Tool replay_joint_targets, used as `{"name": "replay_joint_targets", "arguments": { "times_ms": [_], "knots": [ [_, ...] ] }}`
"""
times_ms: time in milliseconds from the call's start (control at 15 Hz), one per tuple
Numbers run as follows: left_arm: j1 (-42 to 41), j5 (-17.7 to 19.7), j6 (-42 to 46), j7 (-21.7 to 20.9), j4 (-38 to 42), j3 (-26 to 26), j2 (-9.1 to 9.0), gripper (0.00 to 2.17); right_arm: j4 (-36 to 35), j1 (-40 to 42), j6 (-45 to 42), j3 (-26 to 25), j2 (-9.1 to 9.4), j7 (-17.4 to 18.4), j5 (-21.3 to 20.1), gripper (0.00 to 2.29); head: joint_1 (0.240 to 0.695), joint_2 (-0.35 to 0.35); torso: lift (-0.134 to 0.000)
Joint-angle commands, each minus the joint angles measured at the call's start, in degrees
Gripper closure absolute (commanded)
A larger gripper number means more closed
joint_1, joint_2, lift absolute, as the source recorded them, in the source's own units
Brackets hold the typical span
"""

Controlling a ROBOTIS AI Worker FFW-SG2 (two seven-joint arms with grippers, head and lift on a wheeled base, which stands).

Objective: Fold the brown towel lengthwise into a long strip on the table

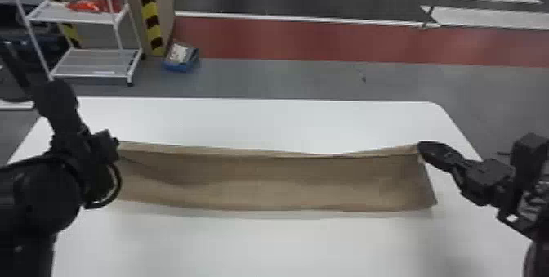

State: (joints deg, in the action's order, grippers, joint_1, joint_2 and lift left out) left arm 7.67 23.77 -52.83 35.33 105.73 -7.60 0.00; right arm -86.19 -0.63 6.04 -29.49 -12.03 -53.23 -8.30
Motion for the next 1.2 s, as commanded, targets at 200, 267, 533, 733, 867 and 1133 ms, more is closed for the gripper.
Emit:
{"name": "replay_joint_targets", "arguments": {
  "times_ms": [200,267,533,733,867,1133],
  "knots": [
    [1.47,-1.54,2.94,0.09,-3.68,0.22,-0.15,1.78,6.56,-3.06,-2.56,1.80,-0.72,1.64,-1.37,1.42,0.695,-0.080,-0.117],
    [1.47,-1.54,2.94,0.26,-3.51,0.22,-0.15,1.78,6.82,-3.06,-2.91,1.71,-0.98,1.64,-1.19,1.42,0.695,-0.079,-0.117],
    [1.21,-1.71,2.94,1.23,-2.45,1.53,-0.15,1.78,6.91,-2.27,-2.91,0.66,-1.95,1.46,-0.14,1.42,0.695,-0.086,-0.117],
    [3.23,-3.73,2.94,1.49,-3.86,2.24,-0.15,1.78,8.31,-2.27,-3.97,1.62,-2.47,1.55,0.22,1.42,0.695,-0.100,-0.117],
    [4.11,-4.26,2.94,1.49,-5.18,3.12,-0.15,1.78,10.16,-2.89,-5.55,1.89,-2.56,1.64,-0.31,1.42,0.695,-0.099,-0.117],
    [6.21,-5.93,4.53,1.32,-10.36,3.73,-0.15,1.70,13.24,-3.76,-7.66,4.17,-3.88,2.87,-0.49,1.41,0.695,-0.100,-0.117]
  ]
}}
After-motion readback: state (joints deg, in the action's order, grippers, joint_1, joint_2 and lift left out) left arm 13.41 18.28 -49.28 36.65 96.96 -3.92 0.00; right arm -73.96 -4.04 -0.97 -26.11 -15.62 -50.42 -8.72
